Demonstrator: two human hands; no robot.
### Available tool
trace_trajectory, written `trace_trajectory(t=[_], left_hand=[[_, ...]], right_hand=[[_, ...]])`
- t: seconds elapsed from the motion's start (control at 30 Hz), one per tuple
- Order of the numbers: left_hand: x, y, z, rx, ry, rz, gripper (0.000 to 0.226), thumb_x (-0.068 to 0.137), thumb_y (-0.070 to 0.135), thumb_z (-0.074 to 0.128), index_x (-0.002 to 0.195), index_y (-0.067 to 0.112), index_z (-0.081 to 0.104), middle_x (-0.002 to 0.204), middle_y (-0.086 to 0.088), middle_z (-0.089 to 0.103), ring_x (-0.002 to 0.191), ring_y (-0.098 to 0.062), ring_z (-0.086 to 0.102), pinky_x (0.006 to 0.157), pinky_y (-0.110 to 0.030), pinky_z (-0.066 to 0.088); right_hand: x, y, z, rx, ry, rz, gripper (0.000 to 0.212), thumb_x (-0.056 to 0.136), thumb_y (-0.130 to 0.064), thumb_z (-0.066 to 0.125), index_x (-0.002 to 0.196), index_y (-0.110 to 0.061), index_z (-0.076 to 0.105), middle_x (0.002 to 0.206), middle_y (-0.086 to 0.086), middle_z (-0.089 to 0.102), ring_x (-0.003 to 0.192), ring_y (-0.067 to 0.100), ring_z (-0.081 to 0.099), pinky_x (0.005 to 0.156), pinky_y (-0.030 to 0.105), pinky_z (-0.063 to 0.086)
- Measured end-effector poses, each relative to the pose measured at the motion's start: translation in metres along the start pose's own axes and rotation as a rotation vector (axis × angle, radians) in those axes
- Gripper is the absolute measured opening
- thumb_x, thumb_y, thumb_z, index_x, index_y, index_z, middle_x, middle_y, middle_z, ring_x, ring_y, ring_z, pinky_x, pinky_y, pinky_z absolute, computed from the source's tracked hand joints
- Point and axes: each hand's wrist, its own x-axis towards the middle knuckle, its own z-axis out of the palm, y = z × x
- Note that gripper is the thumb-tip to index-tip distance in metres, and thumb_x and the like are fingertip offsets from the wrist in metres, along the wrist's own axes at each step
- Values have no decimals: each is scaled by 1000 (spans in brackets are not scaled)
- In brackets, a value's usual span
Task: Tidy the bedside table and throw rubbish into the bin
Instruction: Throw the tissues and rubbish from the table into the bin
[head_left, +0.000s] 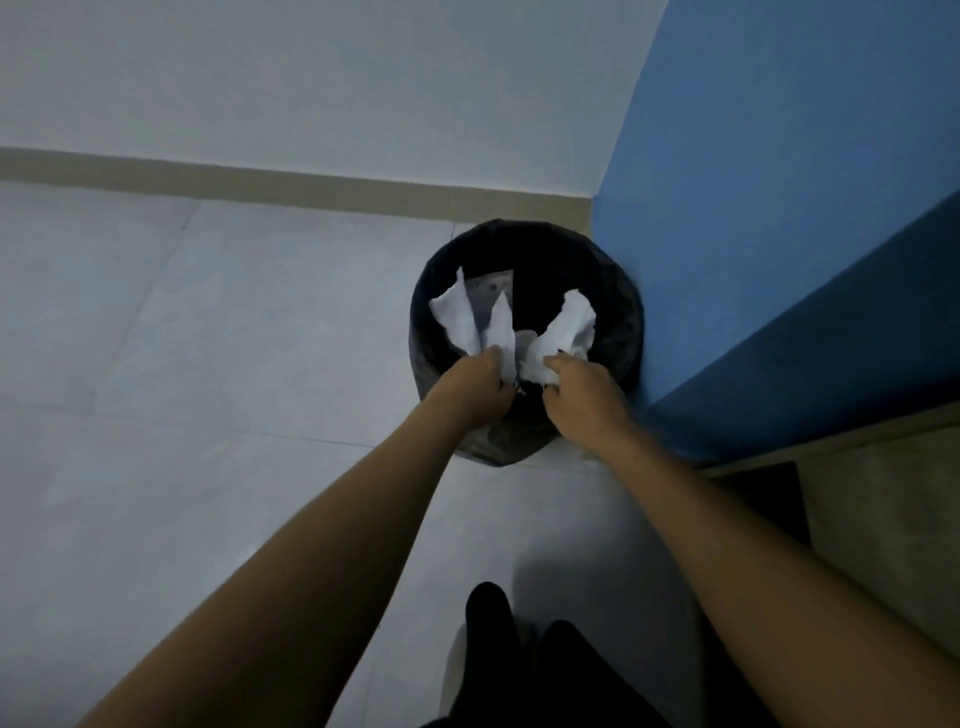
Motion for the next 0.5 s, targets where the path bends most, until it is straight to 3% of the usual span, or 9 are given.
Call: trace_trajectory(t=[0.07, 0.23, 0.33, 0.5], left_hand=[[12, 0, 7, 89, -77, -32, 48, 94, 28, 44, 134, 3, 38, 122, -25, 58, 108, -40, 57, 86, -42, 47], [22, 6, 11, 135, -36, -18, 54, 92, 32, 45, 142, 16, 34, 135, -16, 53, 120, -37, 51, 101, -51, 42], [21, 8, 11, 130, 22, 25, 59, 91, 36, 46, 145, 19, 28, 138, -11, 52, 121, -35, 52, 99, -51, 44], [-8, 23, -9, 50, 151, 64, 50, 91, 35, 45, 138, 19, 39, 128, -13, 59, 113, -35, 57, 91, -49, 49]], right_hand=[[6, 6, 6, -4, 7, -17, 30, 88, -13, 51, 116, -7, 63, 113, 19, 65, 100, 37, 61, 81, 47, 55], [11, 13, 12, 48, 74, -20, 35, 87, -11, 54, 120, -19, 63, 120, 14, 62, 101, 29, 62, 81, 44, 57], [7, 11, 7, 30, 96, -55, 36, 88, -4, 53, 120, -15, 64, 125, 6, 62, 115, 27, 52, 90, 43, 53], [-22, 0, -17, 35, 125, -32, 32, 89, -7, 53, 119, -14, 64, 124, 5, 61, 115, 27, 49, 89, 39, 50]])
